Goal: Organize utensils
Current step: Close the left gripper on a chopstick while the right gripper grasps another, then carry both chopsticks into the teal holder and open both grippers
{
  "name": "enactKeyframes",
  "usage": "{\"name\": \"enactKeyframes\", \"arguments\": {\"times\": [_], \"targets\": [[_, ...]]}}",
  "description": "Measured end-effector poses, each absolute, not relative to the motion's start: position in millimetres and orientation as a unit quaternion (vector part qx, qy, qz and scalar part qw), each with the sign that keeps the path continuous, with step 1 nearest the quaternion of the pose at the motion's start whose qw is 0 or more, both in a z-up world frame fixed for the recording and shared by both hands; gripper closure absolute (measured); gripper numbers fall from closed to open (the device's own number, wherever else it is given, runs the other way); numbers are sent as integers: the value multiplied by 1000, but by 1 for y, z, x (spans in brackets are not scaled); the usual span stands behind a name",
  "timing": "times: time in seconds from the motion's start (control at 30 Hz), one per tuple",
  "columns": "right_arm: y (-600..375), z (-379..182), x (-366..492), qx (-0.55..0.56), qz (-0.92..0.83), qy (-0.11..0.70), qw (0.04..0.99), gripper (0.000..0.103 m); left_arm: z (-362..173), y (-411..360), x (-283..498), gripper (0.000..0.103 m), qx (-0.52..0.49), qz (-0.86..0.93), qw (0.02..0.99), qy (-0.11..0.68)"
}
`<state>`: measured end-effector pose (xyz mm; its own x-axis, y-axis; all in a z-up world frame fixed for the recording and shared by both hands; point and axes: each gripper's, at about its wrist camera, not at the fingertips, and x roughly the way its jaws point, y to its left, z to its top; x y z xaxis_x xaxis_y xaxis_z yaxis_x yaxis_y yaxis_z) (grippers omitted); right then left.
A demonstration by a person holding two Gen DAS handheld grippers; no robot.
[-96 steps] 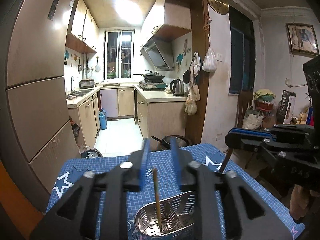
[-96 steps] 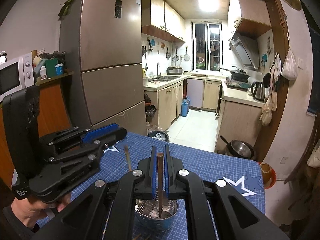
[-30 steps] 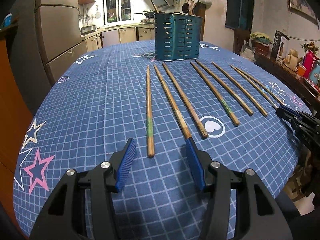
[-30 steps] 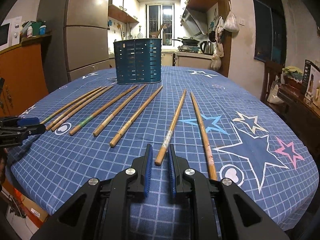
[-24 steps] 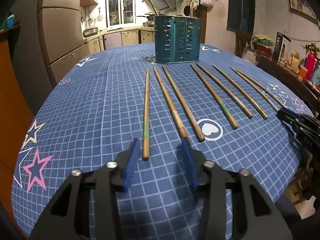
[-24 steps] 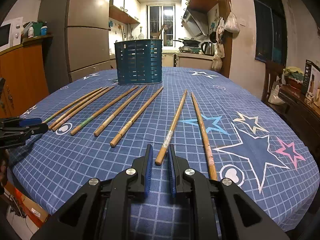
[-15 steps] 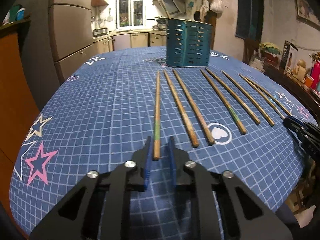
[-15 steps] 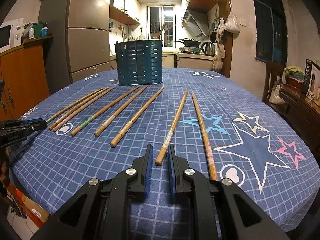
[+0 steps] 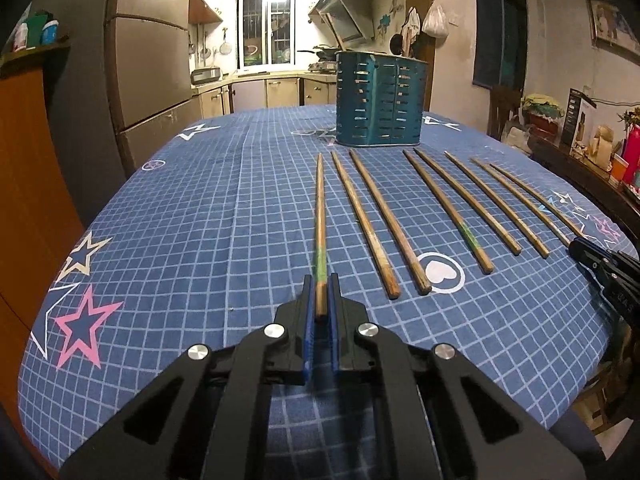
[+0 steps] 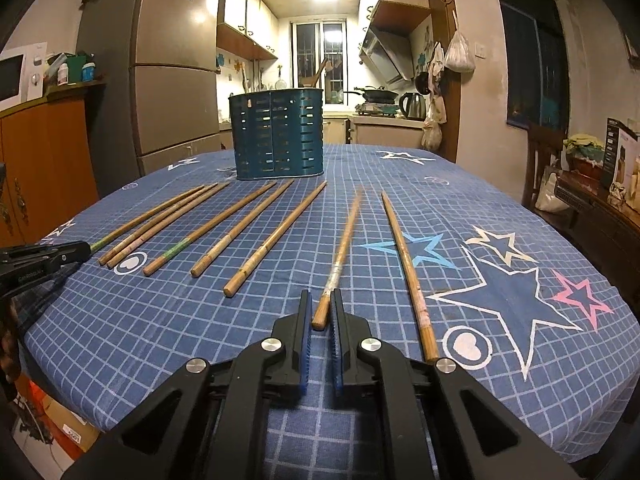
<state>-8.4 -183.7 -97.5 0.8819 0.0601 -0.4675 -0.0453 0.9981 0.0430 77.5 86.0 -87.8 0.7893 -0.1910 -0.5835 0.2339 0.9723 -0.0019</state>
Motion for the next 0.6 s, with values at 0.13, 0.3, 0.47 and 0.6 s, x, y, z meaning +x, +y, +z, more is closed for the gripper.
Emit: {"name": "enactKeyframes", "arguments": {"times": [0.13,0.3,0.47,0.6], "targets": [[-187,-93,-14,13,25,238,971,95,-82,87,70,98,35,-114,948,295],[-190,-81,-21,8,29,222,975,95,-65,87,58,98,39,-115,955,271],[-192,-57,-28,-10,30,185,982,95,-37,88,53,98,40,-116,965,232],[-199,-24,-26,-23,30,139,990,95,-5,89,60,98,43,-114,975,187]]}}
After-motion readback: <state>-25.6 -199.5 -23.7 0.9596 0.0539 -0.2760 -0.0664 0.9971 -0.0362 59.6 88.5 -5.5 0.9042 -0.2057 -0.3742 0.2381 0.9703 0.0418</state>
